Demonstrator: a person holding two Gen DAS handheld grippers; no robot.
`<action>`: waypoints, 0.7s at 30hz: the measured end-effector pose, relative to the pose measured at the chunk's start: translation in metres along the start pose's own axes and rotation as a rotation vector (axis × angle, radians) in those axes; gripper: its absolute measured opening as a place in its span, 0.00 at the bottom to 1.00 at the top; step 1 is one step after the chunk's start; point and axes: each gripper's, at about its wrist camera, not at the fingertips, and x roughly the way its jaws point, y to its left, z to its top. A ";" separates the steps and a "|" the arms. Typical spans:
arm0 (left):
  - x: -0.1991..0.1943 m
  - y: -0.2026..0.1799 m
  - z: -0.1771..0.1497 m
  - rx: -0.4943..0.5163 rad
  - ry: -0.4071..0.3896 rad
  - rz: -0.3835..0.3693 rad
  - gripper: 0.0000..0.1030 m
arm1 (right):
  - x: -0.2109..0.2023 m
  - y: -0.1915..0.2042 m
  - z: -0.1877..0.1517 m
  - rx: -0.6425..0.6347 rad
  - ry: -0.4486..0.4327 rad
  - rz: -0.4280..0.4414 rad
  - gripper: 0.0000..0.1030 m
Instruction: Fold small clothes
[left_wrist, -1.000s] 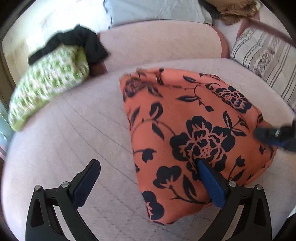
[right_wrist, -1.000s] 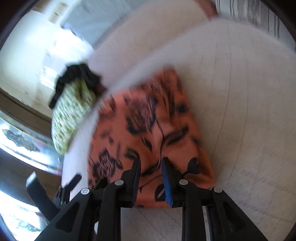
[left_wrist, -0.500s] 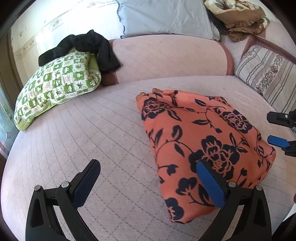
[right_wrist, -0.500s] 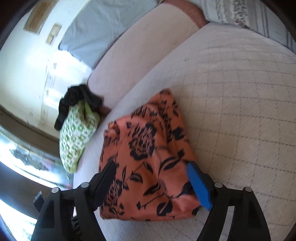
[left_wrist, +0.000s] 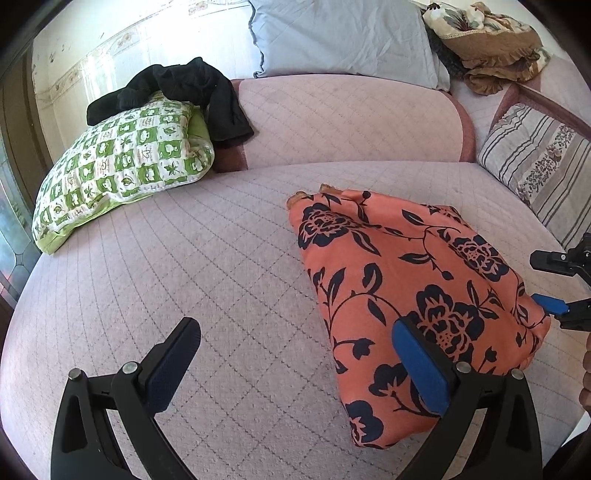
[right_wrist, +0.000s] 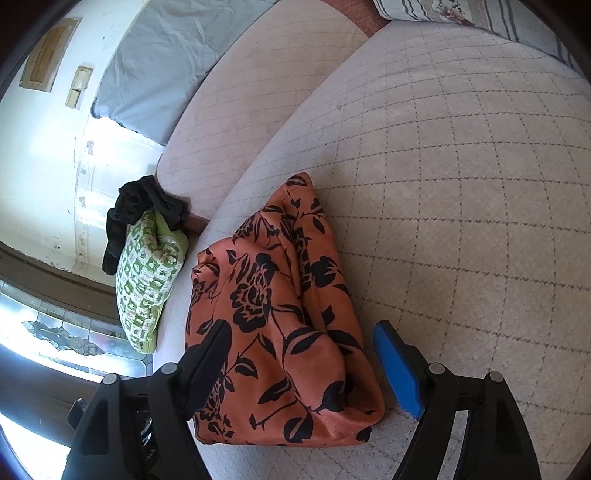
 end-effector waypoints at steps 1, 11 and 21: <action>-0.001 -0.001 0.000 0.003 -0.001 0.002 1.00 | 0.000 0.000 0.000 -0.004 0.003 -0.003 0.79; 0.010 0.005 0.002 -0.029 0.048 -0.050 1.00 | 0.009 -0.009 0.010 -0.035 0.034 -0.033 0.79; 0.039 0.003 0.006 -0.079 0.126 -0.141 1.00 | 0.014 -0.015 0.021 -0.023 0.044 -0.006 0.79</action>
